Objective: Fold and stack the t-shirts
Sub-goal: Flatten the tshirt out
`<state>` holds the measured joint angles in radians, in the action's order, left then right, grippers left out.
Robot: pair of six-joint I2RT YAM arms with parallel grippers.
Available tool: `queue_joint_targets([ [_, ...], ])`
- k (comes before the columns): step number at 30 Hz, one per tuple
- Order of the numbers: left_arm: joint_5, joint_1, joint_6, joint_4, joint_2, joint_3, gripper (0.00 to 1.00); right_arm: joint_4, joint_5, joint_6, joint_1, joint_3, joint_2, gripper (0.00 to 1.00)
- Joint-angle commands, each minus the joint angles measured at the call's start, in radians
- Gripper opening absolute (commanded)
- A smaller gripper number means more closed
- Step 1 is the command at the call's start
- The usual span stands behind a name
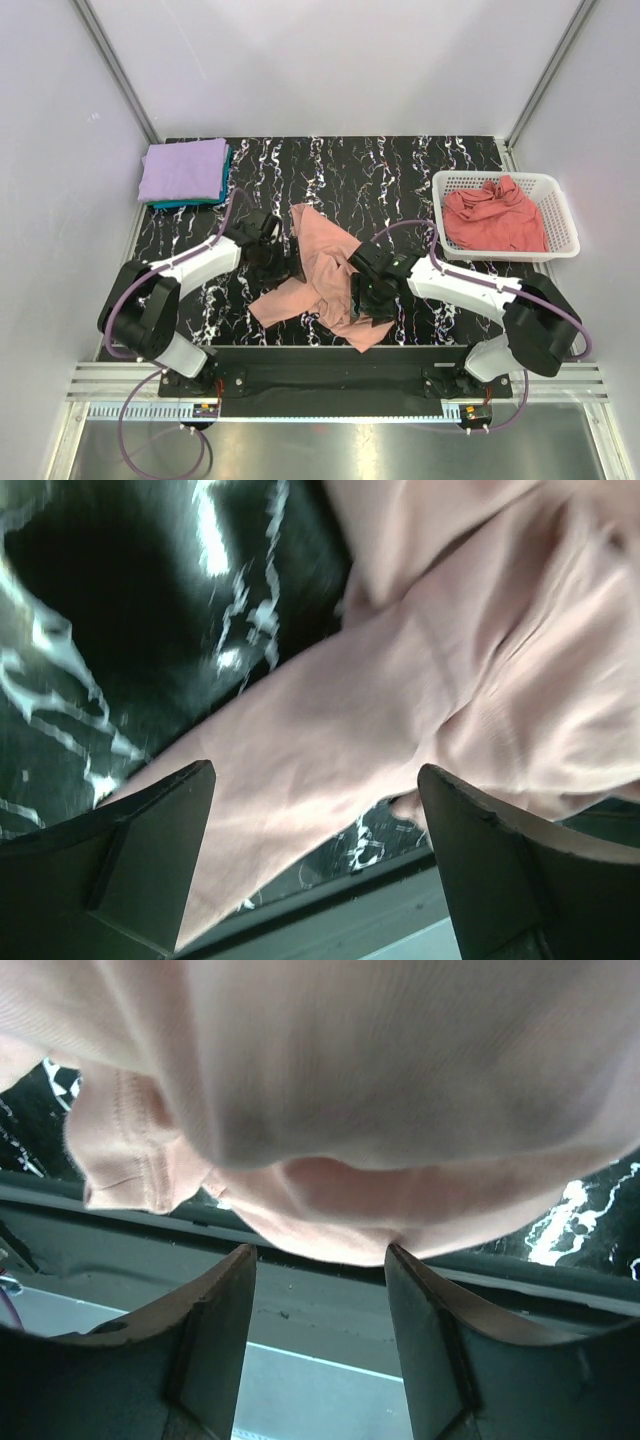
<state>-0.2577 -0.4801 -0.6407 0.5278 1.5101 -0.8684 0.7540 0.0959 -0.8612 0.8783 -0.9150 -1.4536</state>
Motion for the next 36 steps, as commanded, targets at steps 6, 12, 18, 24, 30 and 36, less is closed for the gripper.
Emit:
queue_joint_targets([
  [6,-0.047,-0.008,0.042,-0.115,0.079,-0.017,0.75,-0.033,-0.085,-0.004,0.013,0.021,-0.037,0.51],
  [12,-0.055,-0.008,0.05,-0.039,0.039,-0.079,0.0,0.067,-0.196,0.008,0.013,-0.071,-0.011,0.0],
  [18,0.046,-0.008,0.067,0.139,-0.083,-0.221,0.0,0.287,-0.364,0.024,0.011,-0.267,0.038,0.0],
  [24,0.175,-0.006,0.055,0.235,-0.175,-0.299,0.0,0.161,-0.157,0.148,0.013,-0.271,0.036,0.26],
  [30,0.222,0.031,0.056,0.247,-0.094,-0.32,0.0,0.03,-0.14,0.174,0.065,-0.236,-0.017,0.57],
  [36,0.207,0.127,0.044,0.227,-0.044,-0.348,0.0,-0.045,-0.169,0.192,0.203,-0.249,-0.132,0.53],
])
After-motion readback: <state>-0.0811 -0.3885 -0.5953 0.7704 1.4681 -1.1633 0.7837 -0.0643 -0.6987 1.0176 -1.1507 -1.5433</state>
